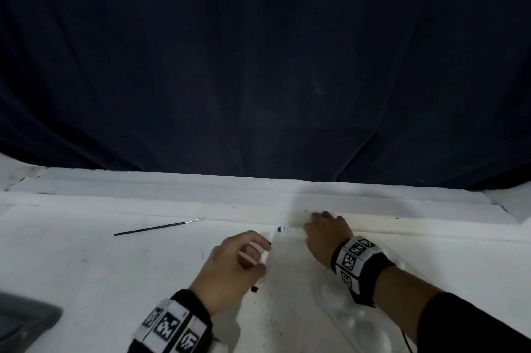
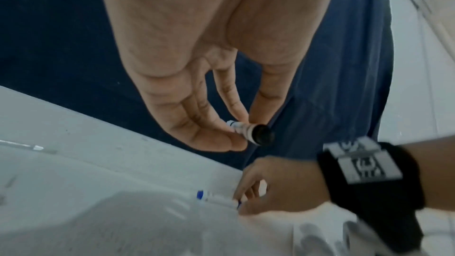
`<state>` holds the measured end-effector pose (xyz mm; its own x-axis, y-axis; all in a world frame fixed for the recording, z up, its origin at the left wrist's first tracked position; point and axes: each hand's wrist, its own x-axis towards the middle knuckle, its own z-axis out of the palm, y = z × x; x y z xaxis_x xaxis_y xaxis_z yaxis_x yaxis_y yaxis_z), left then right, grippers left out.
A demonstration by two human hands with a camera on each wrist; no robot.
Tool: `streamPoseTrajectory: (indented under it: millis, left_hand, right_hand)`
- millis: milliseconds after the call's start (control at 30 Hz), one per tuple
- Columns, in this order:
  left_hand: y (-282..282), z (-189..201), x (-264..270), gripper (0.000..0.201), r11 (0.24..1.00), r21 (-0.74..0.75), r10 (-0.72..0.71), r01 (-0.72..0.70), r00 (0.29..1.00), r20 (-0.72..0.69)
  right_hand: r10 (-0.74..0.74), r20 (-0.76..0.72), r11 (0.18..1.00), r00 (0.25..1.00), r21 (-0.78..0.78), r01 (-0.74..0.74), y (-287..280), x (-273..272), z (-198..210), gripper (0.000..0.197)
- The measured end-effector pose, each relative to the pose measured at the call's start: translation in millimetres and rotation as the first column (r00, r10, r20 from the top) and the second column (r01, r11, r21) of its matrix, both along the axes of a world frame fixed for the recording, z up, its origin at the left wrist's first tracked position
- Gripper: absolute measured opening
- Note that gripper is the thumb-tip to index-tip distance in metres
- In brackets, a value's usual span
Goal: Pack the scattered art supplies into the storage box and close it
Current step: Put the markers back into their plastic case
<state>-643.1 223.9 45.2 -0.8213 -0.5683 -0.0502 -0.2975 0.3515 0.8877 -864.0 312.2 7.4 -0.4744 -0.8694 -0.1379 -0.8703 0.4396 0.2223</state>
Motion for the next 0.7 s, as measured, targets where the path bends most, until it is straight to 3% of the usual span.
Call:
streamPoseTrajectory:
  millis: [233, 333, 400, 500, 567, 633, 700]
  left_hand:
    - [15, 40, 46, 0.039, 0.982, 0.171, 0.127, -0.076, 0.942, -0.311]
    - [20, 56, 72, 0.051, 0.967, 0.216, 0.210, -0.135, 0.902, -0.377]
    - [25, 66, 92, 0.059, 0.957, 0.234, 0.255, -0.171, 0.880, -0.401]
    - [37, 76, 124, 0.062, 0.938, 0.287, 0.307, -0.195, 0.853, -0.423]
    - [46, 74, 146, 0.065, 0.917, 0.347, 0.338, -0.195, 0.842, -0.420]
    - [56, 68, 168, 0.068, 0.895, 0.402, 0.362, -0.195, 0.843, -0.397]
    - [68, 58, 188, 0.067, 0.876, 0.445, 0.367, -0.187, 0.856, -0.363]
  right_hand:
    - [-0.006, 0.020, 0.997, 1.000, -0.079, 0.008, 6, 20, 15, 0.024]
    - [0.004, 0.136, 0.958, 0.991, -0.286, 0.036, 13, 41, 34, 0.017]
    - [0.021, 0.286, 0.881, 0.958, -0.458, 0.117, 22, 59, 50, 0.011]
    - [0.154, 0.520, 0.707, 0.840, -0.652, 0.273, 43, 92, 69, 0.009]
    - [0.276, 0.667, 0.600, 0.692, -0.682, 0.418, 63, 122, 75, 0.015]
    - [0.381, 0.738, 0.536, 0.557, -0.667, 0.518, 85, 154, 73, 0.020]
    - [0.444, 0.775, 0.526, 0.450, -0.632, 0.569, 103, 183, 62, 0.016]
